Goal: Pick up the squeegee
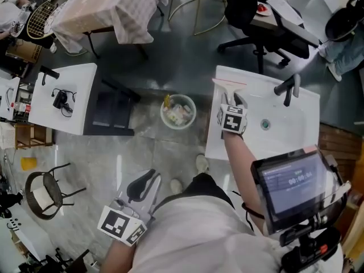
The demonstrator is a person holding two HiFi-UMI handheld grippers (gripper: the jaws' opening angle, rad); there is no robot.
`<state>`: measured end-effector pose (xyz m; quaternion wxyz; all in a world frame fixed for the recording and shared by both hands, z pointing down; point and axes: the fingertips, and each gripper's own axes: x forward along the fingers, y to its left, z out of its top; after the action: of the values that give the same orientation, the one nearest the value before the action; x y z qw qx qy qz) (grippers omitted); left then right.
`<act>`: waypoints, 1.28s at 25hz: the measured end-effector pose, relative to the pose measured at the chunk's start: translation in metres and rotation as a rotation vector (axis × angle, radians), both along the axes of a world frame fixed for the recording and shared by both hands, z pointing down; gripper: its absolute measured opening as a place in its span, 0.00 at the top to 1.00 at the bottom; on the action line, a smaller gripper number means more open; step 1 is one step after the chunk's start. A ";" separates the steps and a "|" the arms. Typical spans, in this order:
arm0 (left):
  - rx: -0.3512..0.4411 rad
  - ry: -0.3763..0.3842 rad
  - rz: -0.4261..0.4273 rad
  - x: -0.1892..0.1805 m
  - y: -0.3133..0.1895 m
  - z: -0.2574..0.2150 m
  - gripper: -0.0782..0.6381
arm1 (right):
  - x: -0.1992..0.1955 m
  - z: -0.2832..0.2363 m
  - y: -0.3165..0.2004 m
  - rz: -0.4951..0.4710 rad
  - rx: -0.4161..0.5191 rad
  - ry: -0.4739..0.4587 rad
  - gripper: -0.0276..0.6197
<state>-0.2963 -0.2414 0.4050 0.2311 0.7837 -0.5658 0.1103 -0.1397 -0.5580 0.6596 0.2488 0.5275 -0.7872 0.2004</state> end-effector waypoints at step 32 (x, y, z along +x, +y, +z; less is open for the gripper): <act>0.099 0.084 0.092 -0.013 0.046 -0.018 0.80 | 0.040 -0.066 0.088 -0.004 0.040 0.019 0.81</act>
<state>-0.3089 -0.1952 0.3871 0.2103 0.8233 -0.5239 0.0594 -0.0992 -0.4703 0.5937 0.2460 0.5327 -0.7897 0.1792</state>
